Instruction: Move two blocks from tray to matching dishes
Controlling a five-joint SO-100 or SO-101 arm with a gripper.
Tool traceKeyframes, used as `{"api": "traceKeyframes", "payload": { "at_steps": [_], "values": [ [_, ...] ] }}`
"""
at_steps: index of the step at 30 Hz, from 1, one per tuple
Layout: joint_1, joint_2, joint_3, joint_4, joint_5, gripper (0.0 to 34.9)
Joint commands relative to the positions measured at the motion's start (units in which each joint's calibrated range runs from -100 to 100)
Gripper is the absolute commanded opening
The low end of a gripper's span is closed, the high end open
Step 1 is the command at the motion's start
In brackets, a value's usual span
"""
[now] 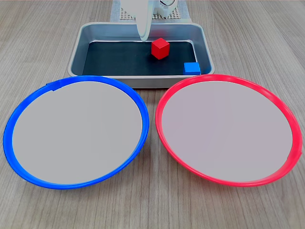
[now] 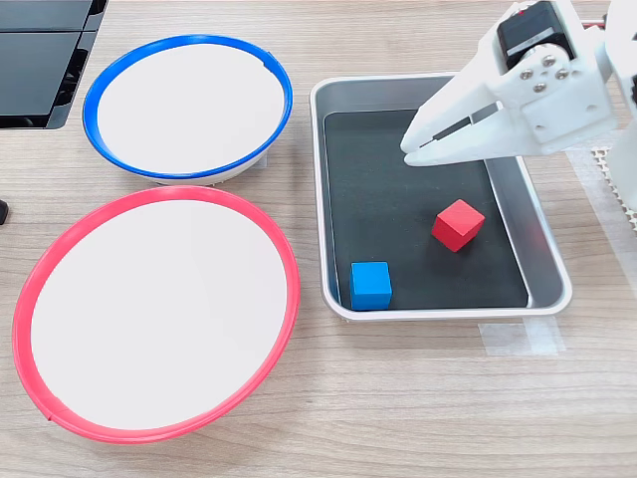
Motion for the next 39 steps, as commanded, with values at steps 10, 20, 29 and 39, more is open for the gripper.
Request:
{"api": "traceKeyframes", "payload": {
  "at_steps": [10, 20, 29, 39],
  "values": [
    [-0.01, -0.34, 0.00, 0.19, -0.15, 0.3],
    [-0.01, -0.34, 0.00, 0.19, -0.15, 0.3],
    [-1.23, -0.34, 0.00, 0.19, 0.63, 0.3],
    [-3.87, 19.87, -17.93, 4.82, 3.57, 0.2]
  ]
}}
